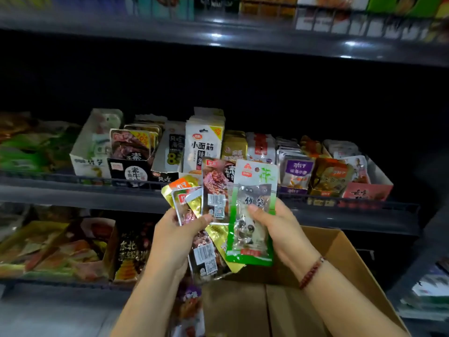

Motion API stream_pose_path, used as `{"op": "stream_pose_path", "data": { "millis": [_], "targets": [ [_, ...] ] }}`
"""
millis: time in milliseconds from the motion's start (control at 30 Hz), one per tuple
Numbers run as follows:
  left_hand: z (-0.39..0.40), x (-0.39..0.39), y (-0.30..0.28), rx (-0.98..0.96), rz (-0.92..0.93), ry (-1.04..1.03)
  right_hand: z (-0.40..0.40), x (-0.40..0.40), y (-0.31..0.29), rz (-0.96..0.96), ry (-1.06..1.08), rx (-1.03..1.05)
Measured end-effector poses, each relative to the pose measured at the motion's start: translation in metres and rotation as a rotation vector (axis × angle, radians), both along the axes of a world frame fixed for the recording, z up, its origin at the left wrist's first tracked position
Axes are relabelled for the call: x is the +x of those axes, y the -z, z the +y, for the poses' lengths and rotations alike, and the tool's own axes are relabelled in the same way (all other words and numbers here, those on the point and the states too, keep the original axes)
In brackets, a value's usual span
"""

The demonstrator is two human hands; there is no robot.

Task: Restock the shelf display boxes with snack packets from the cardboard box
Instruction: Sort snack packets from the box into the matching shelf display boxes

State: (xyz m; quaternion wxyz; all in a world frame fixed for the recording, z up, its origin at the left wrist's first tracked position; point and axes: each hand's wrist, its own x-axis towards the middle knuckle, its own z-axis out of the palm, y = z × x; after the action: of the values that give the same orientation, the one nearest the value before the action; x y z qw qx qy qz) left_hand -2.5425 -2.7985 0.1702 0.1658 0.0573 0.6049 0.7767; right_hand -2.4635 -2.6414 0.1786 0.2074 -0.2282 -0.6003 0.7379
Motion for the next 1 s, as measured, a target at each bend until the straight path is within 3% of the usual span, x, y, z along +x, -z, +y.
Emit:
{"op": "stream_pose_path", "data": {
  "millis": [333, 733, 867, 1000],
  "targets": [
    [-0.062, -0.052, -0.007, -0.031, 0.116, -0.335, -0.042, -0.104, -0.037, -0.047, -0.065, 0.225],
    [-0.131, -0.105, 0.000, -0.084, 0.120, -0.682, -0.118, -0.244, -0.101, 0.023, -0.195, 0.532],
    [-0.148, -0.121, 0.007, -0.035, 0.117, -0.752, -0.145, -0.306, -0.111, 0.121, -0.108, 0.667],
    [-0.146, -0.133, 0.017, 0.008, 0.069, -0.763, -0.156, -0.359, -0.107, 0.071, 0.014, 0.919]
  ]
}}
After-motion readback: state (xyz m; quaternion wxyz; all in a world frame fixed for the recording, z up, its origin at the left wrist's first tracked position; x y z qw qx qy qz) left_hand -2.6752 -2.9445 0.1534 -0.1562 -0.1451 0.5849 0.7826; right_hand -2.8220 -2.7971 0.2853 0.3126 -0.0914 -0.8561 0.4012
